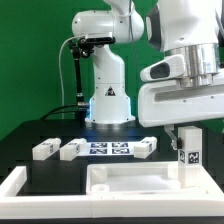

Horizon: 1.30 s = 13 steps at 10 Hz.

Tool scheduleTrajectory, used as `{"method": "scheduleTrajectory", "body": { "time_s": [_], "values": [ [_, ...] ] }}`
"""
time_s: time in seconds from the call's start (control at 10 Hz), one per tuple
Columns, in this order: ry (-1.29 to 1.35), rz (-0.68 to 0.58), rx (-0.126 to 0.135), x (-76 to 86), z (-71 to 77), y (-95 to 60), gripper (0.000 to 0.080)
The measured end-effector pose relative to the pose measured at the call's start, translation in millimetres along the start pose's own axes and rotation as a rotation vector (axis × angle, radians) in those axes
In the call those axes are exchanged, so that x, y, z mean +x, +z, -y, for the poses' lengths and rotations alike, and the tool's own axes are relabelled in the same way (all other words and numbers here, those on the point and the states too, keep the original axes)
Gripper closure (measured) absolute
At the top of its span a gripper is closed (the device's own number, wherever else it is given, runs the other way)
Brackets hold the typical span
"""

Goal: Assemble desk

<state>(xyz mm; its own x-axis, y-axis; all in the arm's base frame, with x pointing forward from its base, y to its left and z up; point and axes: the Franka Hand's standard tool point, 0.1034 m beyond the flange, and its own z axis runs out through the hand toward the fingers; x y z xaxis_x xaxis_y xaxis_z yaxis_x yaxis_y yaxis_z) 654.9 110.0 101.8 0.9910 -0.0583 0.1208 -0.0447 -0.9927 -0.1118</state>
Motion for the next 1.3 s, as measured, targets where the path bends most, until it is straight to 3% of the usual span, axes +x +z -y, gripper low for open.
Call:
{"method": "scheduleTrajectory", "body": {
  "time_s": [0.1,0.3,0.4,0.8,1.0,1.2,1.3],
  "values": [
    [0.038,0.000,0.001,-0.2,0.2,0.3,0.0150],
    [0.140,0.000,0.000,0.0,-1.0,0.4,0.0419],
    [0.227,-0.001,-0.006,0.6,-5.9,0.3,0.0479],
    [0.541,-0.003,-0.010,1.9,-15.5,0.9,0.0485],
    [0.775,-0.004,0.002,3.7,-21.8,0.0,0.0497],
    [1.164,-0.015,0.054,5.1,-24.8,1.3,0.0498],
    [1.287,-0.014,0.100,6.6,-30.2,1.6,0.0495]
  ]
}}
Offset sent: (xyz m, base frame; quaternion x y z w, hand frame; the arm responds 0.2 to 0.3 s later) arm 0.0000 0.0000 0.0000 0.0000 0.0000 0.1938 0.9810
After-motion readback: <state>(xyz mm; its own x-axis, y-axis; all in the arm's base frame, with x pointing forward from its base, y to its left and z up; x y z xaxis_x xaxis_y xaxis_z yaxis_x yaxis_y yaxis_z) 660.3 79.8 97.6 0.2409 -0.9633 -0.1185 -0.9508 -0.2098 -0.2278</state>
